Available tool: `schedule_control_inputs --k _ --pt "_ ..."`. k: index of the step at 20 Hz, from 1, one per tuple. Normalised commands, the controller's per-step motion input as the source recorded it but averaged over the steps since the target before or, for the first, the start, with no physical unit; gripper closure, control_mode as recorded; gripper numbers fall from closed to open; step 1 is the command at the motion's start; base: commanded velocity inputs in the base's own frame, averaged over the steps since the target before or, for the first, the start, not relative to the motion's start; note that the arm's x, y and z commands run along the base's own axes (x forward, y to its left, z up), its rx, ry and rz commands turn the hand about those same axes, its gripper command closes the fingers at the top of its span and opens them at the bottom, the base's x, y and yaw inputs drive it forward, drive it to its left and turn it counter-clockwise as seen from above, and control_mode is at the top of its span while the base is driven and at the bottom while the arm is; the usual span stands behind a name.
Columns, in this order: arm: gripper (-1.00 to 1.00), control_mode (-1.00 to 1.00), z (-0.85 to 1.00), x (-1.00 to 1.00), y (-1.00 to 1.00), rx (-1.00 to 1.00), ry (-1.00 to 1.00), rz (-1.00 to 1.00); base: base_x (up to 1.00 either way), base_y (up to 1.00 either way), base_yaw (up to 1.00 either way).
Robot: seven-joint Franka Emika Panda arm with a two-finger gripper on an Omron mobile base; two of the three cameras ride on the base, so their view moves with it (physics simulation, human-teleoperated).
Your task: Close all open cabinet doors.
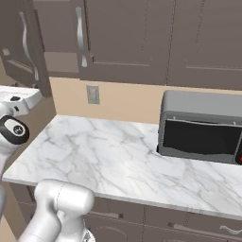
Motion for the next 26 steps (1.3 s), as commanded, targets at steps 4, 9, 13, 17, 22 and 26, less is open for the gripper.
schedule_control_inputs --k 4,9,13,17,22,26 --pt "-1.0 -1.0 0.0 0.36 -0.26 0.06 0.0 0.0 0.0 0.0 0.0" --pt "-1.0 -1.0 0.0 0.37 -0.27 0.05 0.0 0.0 0.0 0.0 0.0" --pt "-1.0 -1.0 0.0 0.38 -0.23 0.04 0.0 0.0 0.0 0.0 0.0" --pt "-1.0 -1.0 0.0 0.41 -0.21 0.03 0.0 0.02 0.0 0.0 0.0" --pt "-1.0 -1.0 0.0 0.4 -0.19 0.02 0.0 0.03 0.0 0.0 0.0" --pt "-1.0 -1.0 0.0 0.35 -0.14 0.01 0.0 0.02 0.0 0.0 0.0"
